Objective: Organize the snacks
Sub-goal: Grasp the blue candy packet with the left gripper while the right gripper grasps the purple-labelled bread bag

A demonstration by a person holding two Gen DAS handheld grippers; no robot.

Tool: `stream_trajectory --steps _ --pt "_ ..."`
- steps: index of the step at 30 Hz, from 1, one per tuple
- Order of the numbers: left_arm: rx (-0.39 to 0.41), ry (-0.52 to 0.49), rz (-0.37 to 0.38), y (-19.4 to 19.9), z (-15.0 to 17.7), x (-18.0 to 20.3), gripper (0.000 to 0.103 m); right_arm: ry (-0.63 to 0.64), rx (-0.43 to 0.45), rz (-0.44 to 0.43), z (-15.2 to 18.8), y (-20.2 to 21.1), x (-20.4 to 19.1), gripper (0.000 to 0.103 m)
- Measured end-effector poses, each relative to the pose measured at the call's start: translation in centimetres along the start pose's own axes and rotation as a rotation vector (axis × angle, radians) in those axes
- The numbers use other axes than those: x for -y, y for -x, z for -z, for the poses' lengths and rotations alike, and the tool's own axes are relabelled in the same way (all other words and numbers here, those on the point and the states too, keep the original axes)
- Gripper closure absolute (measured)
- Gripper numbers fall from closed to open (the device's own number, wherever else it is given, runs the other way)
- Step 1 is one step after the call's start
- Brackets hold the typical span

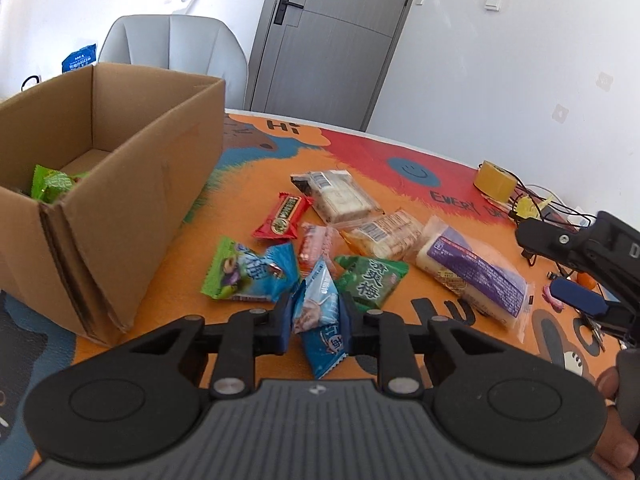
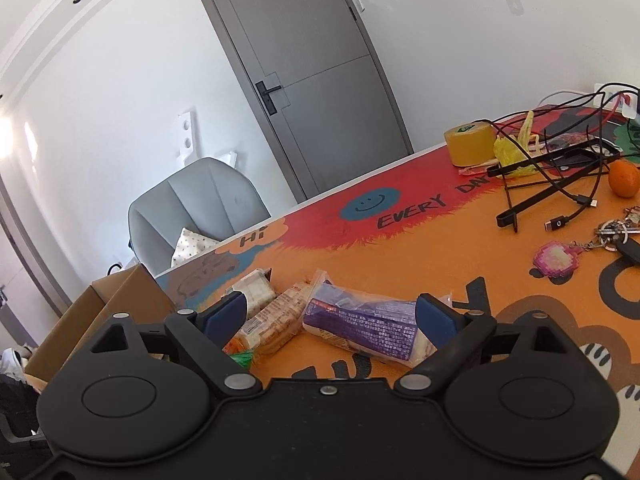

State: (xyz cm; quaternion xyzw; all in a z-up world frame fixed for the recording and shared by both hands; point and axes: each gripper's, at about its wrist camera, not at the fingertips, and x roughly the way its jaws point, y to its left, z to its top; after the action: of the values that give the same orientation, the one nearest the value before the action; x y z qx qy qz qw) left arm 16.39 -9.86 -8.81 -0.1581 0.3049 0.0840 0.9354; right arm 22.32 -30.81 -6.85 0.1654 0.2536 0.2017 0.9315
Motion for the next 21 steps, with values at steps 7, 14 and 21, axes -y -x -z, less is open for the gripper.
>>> stream_trajectory --steps 7,14,21 --pt "0.043 0.014 0.006 0.7 -0.7 -0.9 0.08 0.022 -0.021 -0.009 -0.9 -2.2 -0.7 0.012" --pt "0.039 0.044 0.012 0.8 -0.9 -1.7 0.08 0.102 -0.037 0.062 -1.3 -4.1 -0.7 0.012" --pt "0.041 0.058 0.021 1.2 -0.7 -2.2 0.08 0.122 -0.18 0.041 0.7 -4.9 -0.6 0.038"
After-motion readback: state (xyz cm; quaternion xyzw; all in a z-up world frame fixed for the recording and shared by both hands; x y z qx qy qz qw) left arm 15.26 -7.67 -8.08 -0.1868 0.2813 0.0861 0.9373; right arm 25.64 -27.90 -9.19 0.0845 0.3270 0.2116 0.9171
